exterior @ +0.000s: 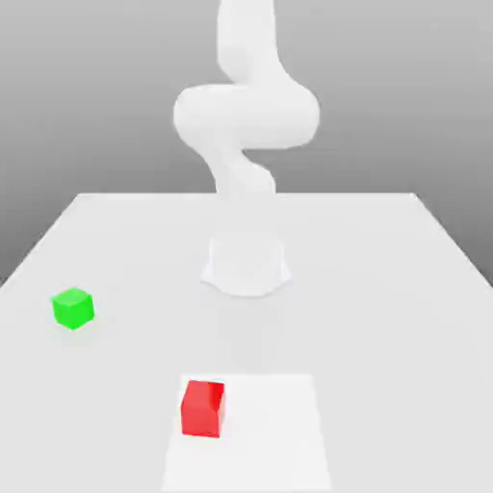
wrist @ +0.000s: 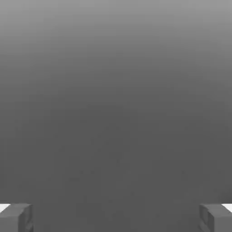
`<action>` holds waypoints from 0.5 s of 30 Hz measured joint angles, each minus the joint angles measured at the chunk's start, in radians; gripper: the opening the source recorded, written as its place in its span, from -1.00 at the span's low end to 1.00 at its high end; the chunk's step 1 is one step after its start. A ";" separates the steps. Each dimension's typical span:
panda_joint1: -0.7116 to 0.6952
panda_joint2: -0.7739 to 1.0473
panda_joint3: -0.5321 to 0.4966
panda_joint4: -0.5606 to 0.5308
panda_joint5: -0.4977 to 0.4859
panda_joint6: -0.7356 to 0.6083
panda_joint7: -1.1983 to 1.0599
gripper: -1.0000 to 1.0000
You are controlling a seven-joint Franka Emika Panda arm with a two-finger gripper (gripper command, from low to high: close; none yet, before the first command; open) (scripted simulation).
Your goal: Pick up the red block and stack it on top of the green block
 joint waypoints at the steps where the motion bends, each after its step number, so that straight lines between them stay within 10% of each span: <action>1: -0.004 0.041 -0.002 -0.020 -0.003 0.023 0.001 0.00; 15: -0.047 0.553 -0.051 -0.279 -0.017 0.309 -0.005 0.00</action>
